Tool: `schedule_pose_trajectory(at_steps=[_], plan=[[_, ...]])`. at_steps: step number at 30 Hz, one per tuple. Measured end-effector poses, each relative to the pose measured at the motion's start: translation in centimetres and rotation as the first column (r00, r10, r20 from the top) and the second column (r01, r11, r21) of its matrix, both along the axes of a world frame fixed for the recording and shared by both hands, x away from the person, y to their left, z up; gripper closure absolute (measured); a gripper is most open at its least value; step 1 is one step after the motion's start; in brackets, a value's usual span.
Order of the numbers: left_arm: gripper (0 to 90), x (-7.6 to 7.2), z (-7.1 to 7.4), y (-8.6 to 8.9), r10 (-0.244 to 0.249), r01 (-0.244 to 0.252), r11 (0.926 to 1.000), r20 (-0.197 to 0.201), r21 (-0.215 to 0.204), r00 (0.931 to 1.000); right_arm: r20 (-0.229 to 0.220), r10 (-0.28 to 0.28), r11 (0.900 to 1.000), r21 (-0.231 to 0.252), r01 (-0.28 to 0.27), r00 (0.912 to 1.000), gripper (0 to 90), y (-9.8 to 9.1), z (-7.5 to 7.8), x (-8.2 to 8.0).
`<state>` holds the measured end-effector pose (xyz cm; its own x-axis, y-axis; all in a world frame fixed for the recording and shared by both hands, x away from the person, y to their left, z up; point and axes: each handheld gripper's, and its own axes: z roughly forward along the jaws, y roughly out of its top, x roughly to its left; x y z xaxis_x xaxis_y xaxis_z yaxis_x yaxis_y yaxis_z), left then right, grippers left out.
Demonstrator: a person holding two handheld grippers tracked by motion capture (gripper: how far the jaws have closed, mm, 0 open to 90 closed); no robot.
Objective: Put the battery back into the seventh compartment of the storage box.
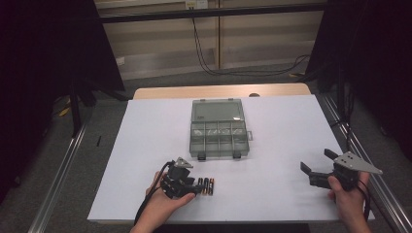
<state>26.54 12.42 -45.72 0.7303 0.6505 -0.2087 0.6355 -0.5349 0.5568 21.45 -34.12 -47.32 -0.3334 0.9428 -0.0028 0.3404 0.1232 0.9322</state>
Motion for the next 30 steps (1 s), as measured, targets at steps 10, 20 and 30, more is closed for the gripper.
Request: schedule_pose_trajectory(at_steps=[10,20,30], plan=[[71.9,-0.4,-0.2,-0.5,0.034,-0.042,0.9939,0.082,0.102,0.9961,0.001,-0.001,1.0000,-0.003,0.001,1.0000,1.6,0.0,-0.1,0.0],[77.0,-0.5,-0.2,-0.6,0.026,-0.040,0.9908,0.113,0.129,0.9933,-0.001,0.005,1.0000,-0.002,-0.005,1.0000,1.7,0.0,-0.1,0.0],[77.1,0.1,1.3,0.0,0.028,-0.035,0.9976,0.109,0.059,0.9936,0.003,0.005,1.0000,-0.002,-0.005,1.0000,1.7,0.0,-0.1,0.0]])
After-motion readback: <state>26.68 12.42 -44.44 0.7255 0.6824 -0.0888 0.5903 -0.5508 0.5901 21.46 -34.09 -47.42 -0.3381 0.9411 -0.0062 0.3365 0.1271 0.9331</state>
